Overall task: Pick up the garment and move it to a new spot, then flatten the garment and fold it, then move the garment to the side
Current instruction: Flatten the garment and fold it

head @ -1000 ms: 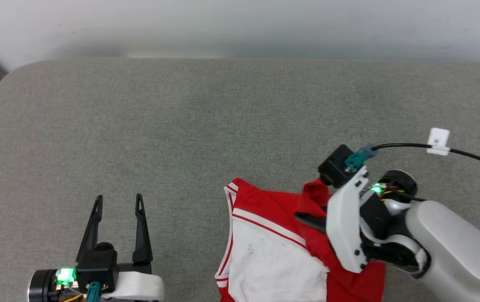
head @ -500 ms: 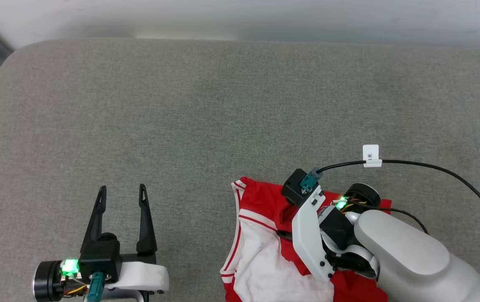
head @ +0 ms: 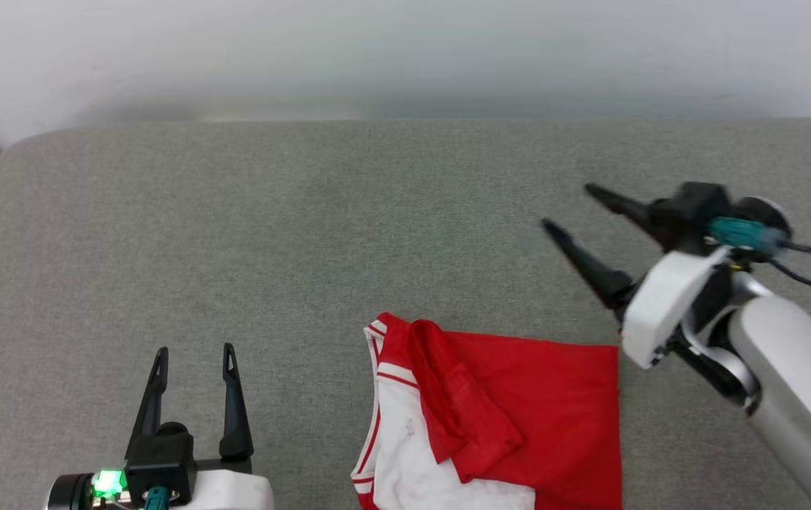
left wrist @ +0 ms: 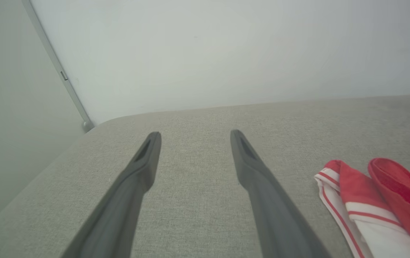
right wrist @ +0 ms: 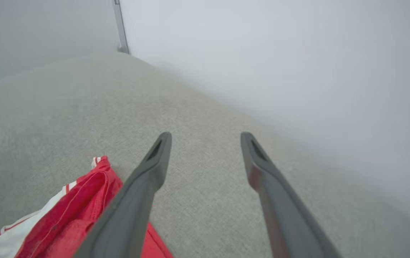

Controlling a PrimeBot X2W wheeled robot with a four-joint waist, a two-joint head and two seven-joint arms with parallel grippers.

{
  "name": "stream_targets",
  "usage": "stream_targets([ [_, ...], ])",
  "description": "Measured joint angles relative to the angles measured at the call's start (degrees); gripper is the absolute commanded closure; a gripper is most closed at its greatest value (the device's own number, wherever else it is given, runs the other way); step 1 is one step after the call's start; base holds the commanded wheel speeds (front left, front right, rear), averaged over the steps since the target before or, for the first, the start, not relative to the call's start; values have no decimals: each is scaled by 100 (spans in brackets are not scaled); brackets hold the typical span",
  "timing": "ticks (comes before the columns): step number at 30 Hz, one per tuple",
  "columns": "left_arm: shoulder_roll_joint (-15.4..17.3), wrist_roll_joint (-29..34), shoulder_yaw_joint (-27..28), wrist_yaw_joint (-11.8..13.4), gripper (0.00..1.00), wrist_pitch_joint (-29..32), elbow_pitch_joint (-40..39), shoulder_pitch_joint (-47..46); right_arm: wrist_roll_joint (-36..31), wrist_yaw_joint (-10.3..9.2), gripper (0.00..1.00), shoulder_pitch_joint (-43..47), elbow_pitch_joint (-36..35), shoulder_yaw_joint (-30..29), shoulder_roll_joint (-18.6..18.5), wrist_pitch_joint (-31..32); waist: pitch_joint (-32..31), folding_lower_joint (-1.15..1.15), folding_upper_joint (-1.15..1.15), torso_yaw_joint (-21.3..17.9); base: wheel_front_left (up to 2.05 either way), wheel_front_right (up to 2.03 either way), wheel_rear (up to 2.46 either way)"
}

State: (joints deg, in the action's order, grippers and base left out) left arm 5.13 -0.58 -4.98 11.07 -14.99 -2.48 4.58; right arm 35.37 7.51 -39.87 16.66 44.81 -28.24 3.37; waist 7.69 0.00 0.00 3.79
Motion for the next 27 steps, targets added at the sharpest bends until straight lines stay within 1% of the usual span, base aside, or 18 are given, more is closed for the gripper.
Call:
stream_targets([
  [3,3,0,18,1,0,0,-23,59,-553,0,0,461,65,-872,96,-681,-78,0,0,-82,0,0,0],
  [7,3,2,26,2,0,0,-19,110,-1354,0,0,1135,122,-2033,389,-1370,-152,0,0,-172,0,0,0],
  [9,1,5,23,2,0,0,-12,112,-1669,-1,0,1524,94,-2583,616,-1553,-179,0,0,-206,0,0,0],
  [14,5,8,37,1,0,0,-24,200,-2464,0,0,2443,-257,-3631,1228,-1782,-238,0,0,-268,0,0,0],
  [17,1,-2,53,0,0,0,-46,225,-2735,0,0,2960,-482,-4017,1628,-1817,-275,0,0,-305,0,0,0],
  [20,-2,-11,62,-7,0,0,-52,287,-2870,0,0,3382,-730,-4292,1950,-1830,-326,0,0,-323,0,0,0],
  [23,-9,-15,54,-33,0,0,-41,347,-2936,0,0,3738,-1038,-4525,2204,-1840,-388,0,0,-332,0,0,0],
  [27,-22,-37,45,-53,0,0,-27,472,-2927,0,0,4226,-1379,-4698,2387,-1842,-490,0,0,-328,0,0,0],
])
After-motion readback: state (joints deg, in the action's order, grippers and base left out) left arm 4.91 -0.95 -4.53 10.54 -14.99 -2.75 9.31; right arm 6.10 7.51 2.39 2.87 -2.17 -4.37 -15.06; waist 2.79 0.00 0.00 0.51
